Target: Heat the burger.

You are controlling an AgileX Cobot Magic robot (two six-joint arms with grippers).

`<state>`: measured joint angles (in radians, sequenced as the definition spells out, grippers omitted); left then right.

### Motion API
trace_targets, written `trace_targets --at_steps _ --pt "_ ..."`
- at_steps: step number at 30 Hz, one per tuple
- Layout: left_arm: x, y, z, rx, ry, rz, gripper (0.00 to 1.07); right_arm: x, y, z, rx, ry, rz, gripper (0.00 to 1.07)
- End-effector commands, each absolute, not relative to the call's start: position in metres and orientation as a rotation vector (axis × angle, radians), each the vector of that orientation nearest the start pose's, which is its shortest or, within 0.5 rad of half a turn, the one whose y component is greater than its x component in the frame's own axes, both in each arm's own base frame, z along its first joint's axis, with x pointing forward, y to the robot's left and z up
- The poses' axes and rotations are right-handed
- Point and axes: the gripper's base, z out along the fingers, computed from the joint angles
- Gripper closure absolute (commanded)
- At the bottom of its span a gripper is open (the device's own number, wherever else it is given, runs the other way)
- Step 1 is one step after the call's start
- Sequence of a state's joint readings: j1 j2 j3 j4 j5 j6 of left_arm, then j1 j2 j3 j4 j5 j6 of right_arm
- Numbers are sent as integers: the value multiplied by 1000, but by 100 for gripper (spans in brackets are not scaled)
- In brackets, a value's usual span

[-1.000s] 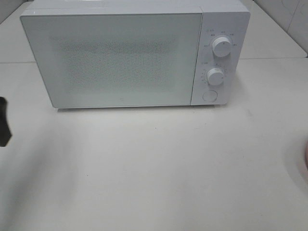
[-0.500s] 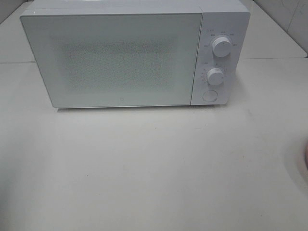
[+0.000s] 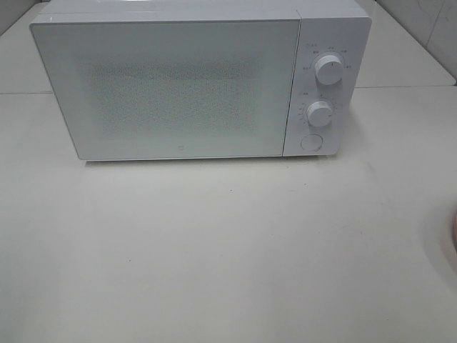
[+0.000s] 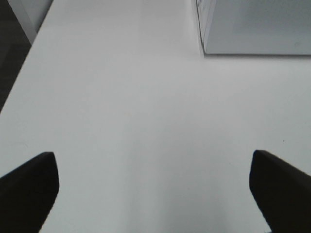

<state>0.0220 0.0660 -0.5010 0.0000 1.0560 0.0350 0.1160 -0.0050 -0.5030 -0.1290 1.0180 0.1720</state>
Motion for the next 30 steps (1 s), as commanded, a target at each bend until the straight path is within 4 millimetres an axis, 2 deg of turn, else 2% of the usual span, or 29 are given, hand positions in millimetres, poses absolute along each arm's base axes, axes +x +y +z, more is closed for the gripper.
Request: trace_targets --at_steps 1,30 --pt "-4 0 278 14 2023 46 6 -7 -10 282 58 1954 34 32" --pt "-9 0 278 11 1994 38 6 -7 -10 282 58 1957 33 32"
